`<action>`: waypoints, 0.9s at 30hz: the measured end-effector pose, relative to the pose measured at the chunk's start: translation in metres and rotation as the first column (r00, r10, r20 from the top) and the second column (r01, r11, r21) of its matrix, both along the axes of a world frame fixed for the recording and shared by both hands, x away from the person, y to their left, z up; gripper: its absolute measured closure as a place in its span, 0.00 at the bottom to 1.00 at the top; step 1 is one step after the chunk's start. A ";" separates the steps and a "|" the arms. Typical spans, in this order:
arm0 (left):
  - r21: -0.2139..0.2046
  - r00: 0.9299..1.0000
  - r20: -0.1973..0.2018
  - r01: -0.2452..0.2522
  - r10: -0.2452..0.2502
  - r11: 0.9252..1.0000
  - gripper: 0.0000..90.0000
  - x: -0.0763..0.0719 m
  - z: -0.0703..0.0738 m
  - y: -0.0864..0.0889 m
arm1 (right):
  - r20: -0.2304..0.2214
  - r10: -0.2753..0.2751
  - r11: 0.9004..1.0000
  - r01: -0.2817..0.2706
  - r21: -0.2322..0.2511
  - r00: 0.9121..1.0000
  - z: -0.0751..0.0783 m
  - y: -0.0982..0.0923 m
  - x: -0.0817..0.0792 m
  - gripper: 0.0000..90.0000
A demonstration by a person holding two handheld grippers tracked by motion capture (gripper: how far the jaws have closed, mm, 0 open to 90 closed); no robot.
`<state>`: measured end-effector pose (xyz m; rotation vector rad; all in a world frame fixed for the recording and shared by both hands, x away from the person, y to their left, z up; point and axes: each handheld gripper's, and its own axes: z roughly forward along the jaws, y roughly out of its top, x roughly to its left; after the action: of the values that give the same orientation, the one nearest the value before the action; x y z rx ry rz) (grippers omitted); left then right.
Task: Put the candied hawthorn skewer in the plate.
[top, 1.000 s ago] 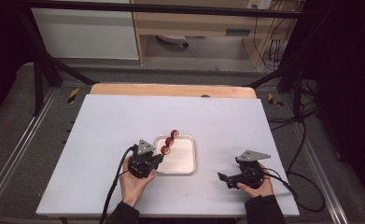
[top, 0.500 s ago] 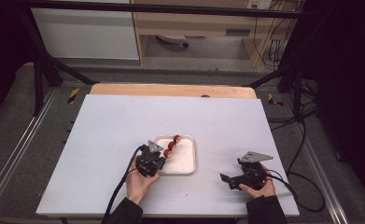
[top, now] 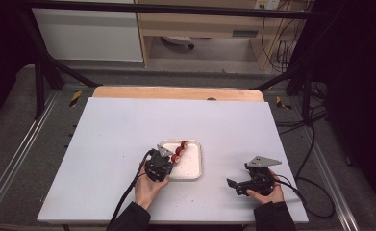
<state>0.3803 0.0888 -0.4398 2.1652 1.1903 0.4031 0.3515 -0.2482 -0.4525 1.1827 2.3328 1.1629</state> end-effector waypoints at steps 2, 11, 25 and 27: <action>0.009 1.000 0.004 0.010 -0.010 1.000 0.94 0.000 0.000 0.000 | -0.003 -0.001 1.000 0.001 0.001 1.000 0.000 0.000 0.000 0.02; 0.005 0.995 0.009 0.101 -0.101 0.995 0.70 -0.003 0.017 0.016 | -0.001 -0.014 1.000 0.014 0.008 1.000 0.002 -0.001 0.000 0.02; -0.049 0.976 0.011 0.218 -0.218 0.975 0.25 -0.013 0.033 0.076 | -0.001 -0.023 1.000 0.023 0.015 1.000 0.004 -0.003 0.000 0.01; -0.044 0.977 0.029 0.214 -0.213 0.976 0.21 -0.017 0.031 0.087 | -0.004 -0.023 1.000 0.023 0.016 1.000 0.004 -0.002 0.000 0.01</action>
<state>0.3634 0.1762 -0.4088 2.2129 0.9322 0.3046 0.3517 -0.2505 -0.4486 1.2144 2.3110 1.1743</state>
